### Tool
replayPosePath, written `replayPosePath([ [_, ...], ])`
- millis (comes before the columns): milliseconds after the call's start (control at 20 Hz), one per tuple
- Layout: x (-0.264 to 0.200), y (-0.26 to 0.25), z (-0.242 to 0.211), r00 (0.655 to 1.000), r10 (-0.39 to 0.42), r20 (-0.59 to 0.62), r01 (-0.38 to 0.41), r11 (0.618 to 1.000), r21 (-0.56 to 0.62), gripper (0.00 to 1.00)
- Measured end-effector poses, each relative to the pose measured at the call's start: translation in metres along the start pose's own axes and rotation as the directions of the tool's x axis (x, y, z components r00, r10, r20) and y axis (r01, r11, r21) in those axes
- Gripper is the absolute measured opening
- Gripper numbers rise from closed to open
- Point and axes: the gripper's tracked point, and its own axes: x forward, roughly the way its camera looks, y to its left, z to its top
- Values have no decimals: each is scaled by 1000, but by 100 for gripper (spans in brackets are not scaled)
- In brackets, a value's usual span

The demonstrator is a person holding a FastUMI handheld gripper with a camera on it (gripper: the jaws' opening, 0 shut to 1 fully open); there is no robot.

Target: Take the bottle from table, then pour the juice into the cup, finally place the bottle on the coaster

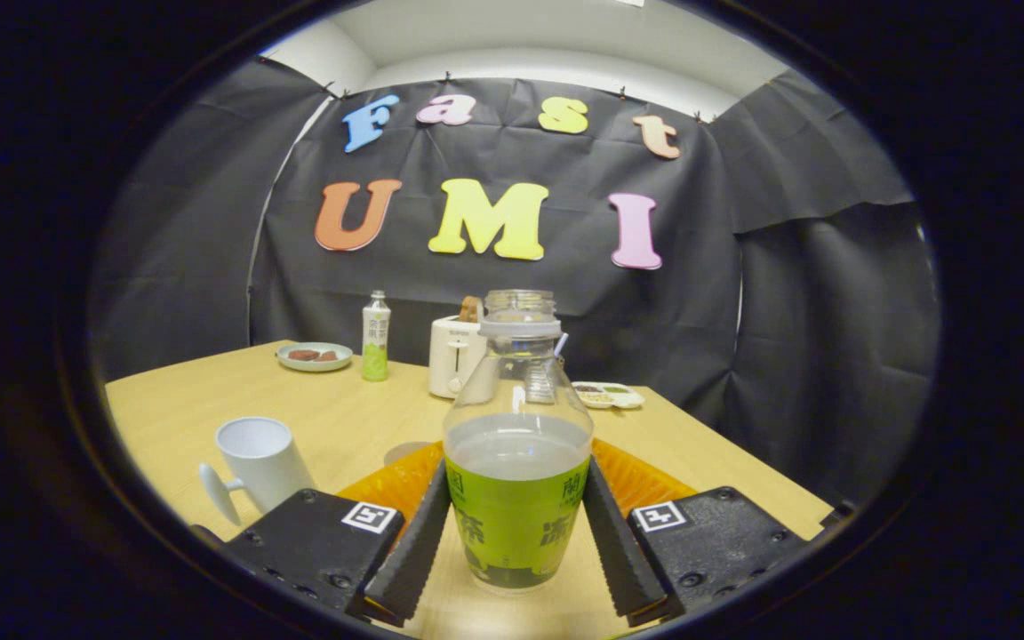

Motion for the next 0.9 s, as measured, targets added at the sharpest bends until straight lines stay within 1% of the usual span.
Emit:
replayPosePath([
  [250,-17,-24,15,998,-65,18,67,988,-141,82],
  [550,-29,-52,12,990,-142,-10,134,956,-259,82],
  [750,-27,-63,11,982,-187,-25,165,916,-366,82],
  [900,-27,-65,12,978,-209,-19,178,875,-451,82],
])
